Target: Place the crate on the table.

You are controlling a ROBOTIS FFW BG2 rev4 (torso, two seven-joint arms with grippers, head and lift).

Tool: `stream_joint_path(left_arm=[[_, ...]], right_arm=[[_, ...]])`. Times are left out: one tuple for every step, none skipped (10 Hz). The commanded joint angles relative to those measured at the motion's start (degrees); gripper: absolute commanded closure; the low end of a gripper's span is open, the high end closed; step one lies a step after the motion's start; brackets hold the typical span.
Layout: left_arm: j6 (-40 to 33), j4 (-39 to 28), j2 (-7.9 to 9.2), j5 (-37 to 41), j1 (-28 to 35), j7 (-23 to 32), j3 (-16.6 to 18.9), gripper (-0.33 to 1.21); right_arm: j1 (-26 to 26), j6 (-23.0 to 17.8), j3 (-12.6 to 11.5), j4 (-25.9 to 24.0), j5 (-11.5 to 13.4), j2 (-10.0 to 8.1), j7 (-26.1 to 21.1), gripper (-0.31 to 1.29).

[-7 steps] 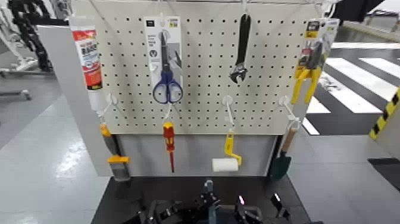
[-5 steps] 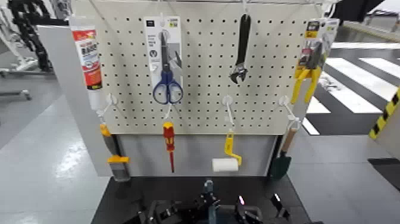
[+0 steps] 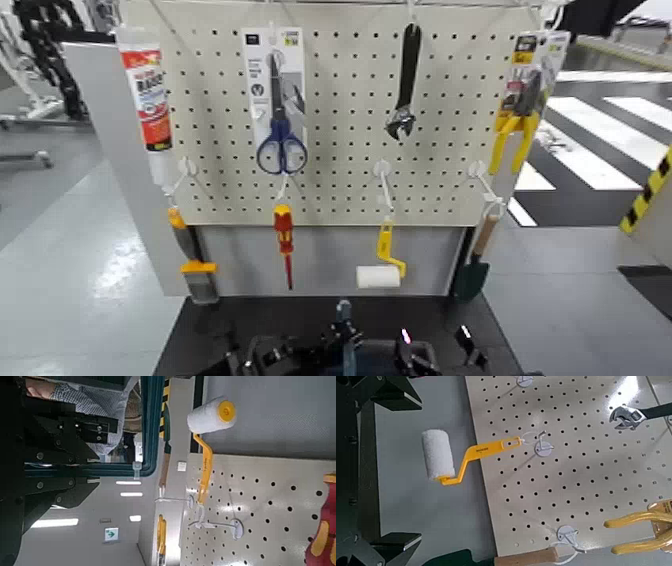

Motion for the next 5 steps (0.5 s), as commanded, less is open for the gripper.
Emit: stream_joint_path(left_arm=[[1.19,0.70,0.89,-1.37,-1.31,0.21,1.21,1.20],[1.81,1.40,1.42,-1.46,-2.10,0.21,1.56,1.20],[2.51,2.11,1.95,-1.46,-3.15,0.03,1.56,1.20],[3.04,3.51,2.39,-1.55,-4.38,-0.14,1.47,1.20],[3.39,4.92,2.91,-1.99,-5.70,-1.11,1.12,1.20]], right_arm=[[0.00,-0.06,0.02,0.09,0.00,0.09,-0.02,0.14],[0.00,-0.14,0.02,0.09,0.00,0.09,-0.02,0.14],[0.00,-0.14,0.02,0.09,0.00,0.09,0.07,0.14],[0.00,-0.14,0.02,0.17,0.00,0.18,-0.02,0.14],[0.00,-0.23,0.02,0.09,-0.09,0.09,-0.02,0.14]])
